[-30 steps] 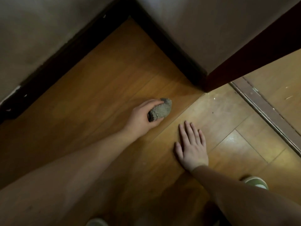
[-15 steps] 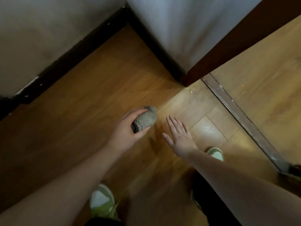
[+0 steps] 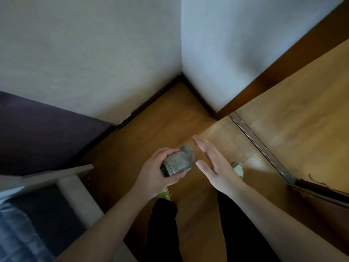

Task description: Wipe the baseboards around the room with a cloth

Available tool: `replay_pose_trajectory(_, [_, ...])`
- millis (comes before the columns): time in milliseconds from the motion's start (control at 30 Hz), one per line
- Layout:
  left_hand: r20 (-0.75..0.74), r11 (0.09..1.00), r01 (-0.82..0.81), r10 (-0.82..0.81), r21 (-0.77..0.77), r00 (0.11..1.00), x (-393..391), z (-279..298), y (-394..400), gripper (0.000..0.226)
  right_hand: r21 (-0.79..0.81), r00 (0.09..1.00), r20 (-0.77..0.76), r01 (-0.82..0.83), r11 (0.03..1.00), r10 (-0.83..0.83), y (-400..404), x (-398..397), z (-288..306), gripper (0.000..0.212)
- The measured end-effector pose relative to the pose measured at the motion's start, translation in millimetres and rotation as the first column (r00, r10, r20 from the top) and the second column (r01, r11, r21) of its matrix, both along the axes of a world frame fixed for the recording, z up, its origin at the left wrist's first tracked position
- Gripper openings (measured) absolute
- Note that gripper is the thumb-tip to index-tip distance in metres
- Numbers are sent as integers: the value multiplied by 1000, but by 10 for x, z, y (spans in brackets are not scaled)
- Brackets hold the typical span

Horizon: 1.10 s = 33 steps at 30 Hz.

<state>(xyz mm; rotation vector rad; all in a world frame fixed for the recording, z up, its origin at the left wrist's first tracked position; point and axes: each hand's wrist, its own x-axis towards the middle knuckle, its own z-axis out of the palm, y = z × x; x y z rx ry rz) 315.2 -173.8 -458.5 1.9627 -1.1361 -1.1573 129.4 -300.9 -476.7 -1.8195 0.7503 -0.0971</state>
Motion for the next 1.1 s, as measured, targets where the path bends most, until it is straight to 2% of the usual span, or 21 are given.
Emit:
replay_pose_trajectory(100, [22, 999, -38, 39, -27, 999, 74, 667, 13, 58, 181, 996, 87, 16, 983, -33, 65, 115, 737, 59])
replay_pose_trajectory(167, [32, 998, -37, 39, -60, 999, 117, 1069, 25, 61, 235, 993, 119, -16, 972, -12, 109, 170, 1163, 64])
replay_pose_trajectory(267, [30, 989, -52, 57, -135, 998, 143, 1605, 77, 66, 209, 987, 151, -83, 974, 52, 86, 218, 1700, 74])
replay_pose_trajectory(433, [44, 958, -27, 41, -286, 998, 180, 2259, 221, 75, 127, 965, 111, -249, 960, 236, -67, 317, 2436, 71])
replay_pose_trajectory(533, [87, 940, 13, 18, -340, 996, 227, 2487, 305, 76, 59, 956, 90, -285, 957, 279, -107, 390, 2710, 73])
replay_pose_trajectory(633, [99, 921, 18, 22, -389, 995, 297, 2593, 411, 75, -52, 965, 80, -245, 968, 248, -12, 487, 2892, 63])
replay_pose_trajectory(767, [173, 901, 62, 15, -429, 985, 462, 2676, 552, 71, -205, 990, 55, -112, 972, 126, 263, 620, 3077, 61])
replay_pose_trajectory(933, [260, 881, 136, -15, -453, 965, 674, 2711, 670, 65, -437, 996, 79, 61, 898, -29, 689, 662, 3238, 50])
replay_pose_trajectory(1033, [313, 854, 192, -37, -484, 949, 693, 2777, 662, 67, -516, 988, 130, 140, 845, -85, 855, 606, 3345, 43])
replay_pose_trajectory(1100, [316, 828, 229, -66, -512, 946, 640, 2859, 627, 69, -486, 982, 136, 184, 854, -134, 931, 533, 3451, 43])
